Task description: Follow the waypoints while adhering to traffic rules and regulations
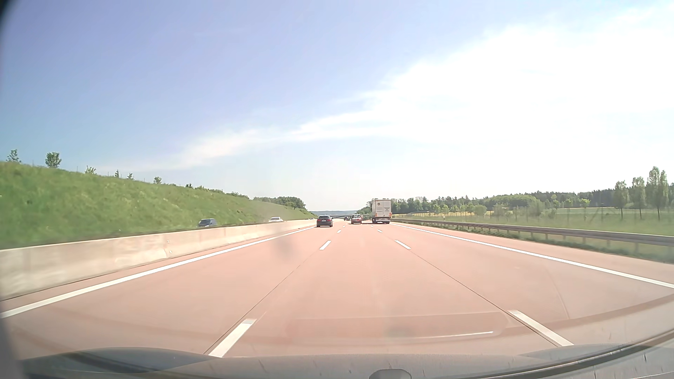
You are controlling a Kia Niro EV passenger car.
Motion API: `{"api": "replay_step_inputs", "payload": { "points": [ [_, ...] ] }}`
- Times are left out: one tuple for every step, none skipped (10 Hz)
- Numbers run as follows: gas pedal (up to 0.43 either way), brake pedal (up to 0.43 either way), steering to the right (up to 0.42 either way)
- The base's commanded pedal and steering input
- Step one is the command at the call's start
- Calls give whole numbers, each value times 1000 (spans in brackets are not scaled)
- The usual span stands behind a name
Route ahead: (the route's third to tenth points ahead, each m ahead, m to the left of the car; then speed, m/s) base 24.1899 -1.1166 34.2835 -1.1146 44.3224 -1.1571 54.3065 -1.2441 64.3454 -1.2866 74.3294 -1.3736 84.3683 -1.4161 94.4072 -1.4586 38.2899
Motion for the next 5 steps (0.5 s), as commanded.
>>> {"api": "replay_step_inputs", "payload": {
  "points": [
    [0,0,-4],
    [0,0,-4],
    [0,0,-4],
    [0,0,-4],
    [0,0,-4]
  ]
}}
